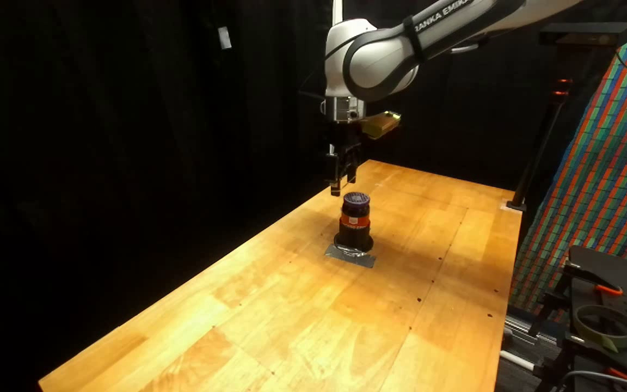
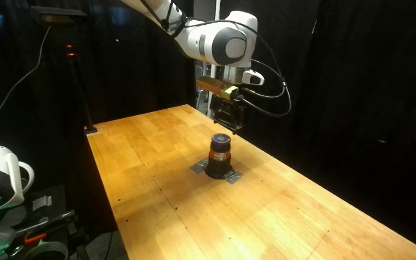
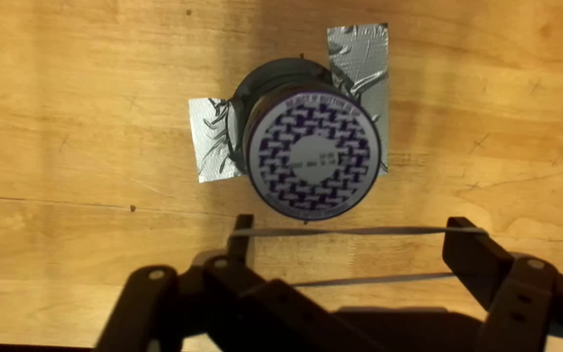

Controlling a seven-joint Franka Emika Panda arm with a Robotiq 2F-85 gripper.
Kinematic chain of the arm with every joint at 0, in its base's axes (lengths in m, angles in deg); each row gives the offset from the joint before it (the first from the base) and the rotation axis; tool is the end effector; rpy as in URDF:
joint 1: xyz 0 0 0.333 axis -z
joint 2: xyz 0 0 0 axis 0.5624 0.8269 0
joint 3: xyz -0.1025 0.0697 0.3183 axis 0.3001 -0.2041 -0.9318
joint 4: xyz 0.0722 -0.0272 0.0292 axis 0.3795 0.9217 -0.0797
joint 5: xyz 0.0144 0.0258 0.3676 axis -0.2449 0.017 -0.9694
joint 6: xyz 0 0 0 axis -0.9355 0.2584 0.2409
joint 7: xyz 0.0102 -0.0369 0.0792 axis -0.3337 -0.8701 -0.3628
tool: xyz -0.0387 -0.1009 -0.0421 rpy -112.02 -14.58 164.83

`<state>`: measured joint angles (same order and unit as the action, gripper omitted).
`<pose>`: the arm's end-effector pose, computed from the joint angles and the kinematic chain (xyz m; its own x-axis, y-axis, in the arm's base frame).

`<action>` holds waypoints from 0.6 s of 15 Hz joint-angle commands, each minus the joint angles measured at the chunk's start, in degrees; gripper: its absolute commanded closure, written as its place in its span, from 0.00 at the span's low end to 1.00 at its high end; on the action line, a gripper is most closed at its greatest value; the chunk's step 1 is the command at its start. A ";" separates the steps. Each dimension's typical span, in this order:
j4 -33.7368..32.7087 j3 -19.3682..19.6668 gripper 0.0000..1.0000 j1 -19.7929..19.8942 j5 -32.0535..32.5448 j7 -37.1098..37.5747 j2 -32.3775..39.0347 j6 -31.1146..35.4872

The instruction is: Put the elastic around the bottle

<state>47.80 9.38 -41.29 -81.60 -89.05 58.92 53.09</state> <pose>0.7021 0.1193 0.3291 0.9853 0.1693 -0.0231 0.1687 -0.9853 -0.0263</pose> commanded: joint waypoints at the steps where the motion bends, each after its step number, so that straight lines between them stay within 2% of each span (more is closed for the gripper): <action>1: -11.41 0.75 0.00 0.49 -0.08 1.43 7.91 -3.70; 9: -19.75 0.58 0.00 2.25 -0.94 0.40 13.77 -17.00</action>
<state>33.48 10.46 -39.45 -81.60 -88.28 70.19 41.88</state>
